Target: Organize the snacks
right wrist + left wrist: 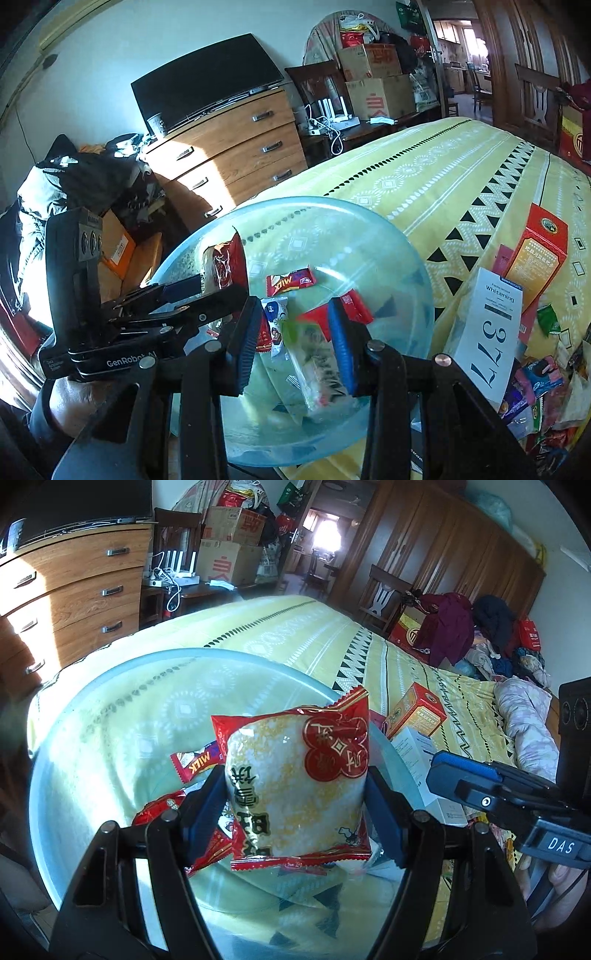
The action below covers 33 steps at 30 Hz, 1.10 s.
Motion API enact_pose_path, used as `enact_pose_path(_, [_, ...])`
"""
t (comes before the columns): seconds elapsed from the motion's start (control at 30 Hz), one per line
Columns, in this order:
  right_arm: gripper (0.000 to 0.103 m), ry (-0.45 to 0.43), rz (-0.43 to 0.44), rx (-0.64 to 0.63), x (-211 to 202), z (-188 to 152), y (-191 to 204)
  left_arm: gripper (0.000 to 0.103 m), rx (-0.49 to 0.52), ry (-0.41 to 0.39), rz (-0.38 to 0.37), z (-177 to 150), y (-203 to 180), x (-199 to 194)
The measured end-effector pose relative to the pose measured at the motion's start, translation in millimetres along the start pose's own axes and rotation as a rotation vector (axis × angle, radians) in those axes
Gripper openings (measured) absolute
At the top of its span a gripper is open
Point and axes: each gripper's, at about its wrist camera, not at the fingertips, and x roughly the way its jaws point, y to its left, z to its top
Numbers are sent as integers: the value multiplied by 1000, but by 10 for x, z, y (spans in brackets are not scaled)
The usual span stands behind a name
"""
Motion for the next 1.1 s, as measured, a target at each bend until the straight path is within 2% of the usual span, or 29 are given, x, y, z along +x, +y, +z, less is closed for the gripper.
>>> enact_pose_path(0.1, [43,3,-5,25,20,-11,-48,74,-18,7,19,2,39,8])
enact_pose_path(0.17, [54,-2,-13,39,16,-26,-75,83,-28,32,33,-7,43,35])
enact_pose_path(0.23, [55,-12,-16,56,-42,-68,-109,93,-43,27,41,-14,44,21])
enact_pose_path(0.33, [60,-41,-54,57,-249,-210,-181,98,-51,-4,19,-9,36,-59])
enact_pose_path(0.4, [61,-65,-110,58,-461,-360,-304,99,-42,-19,8,-5,13,-90])
enact_pose_path(0.5, [61,-91,-258,79,-840,-674,-705,99,-34,-29,-14,17,-49,-90])
enact_pose_path(0.6, [54,-28,-384,203,-1058,-1074,-1356,99,-17,-39,-37,23,-180,-72])
enact_pose_path(0.67, [50,8,-420,249,-1087,-1262,-1634,99,-1,-40,-62,17,-286,-60])
enact_pose_path(0.77, [49,69,-413,284,-930,-1404,-1951,99,25,-39,-77,-6,-413,-65])
enact_pose_path(0.87, [49,112,-402,289,-648,-1358,-2129,100,39,-32,-81,-17,-486,-44])
enact_pose_path(0.9, [53,126,-401,285,-547,-1311,-2198,100,42,-31,-80,-24,-495,-39])
enact_pose_path(0.97, [58,188,-406,255,-276,-1256,-2326,100,49,-22,-73,-30,-523,-3])
enact_pose_path(1.1, [59,221,-452,157,37,-1215,-2427,100,62,-6,-62,-33,-585,87])
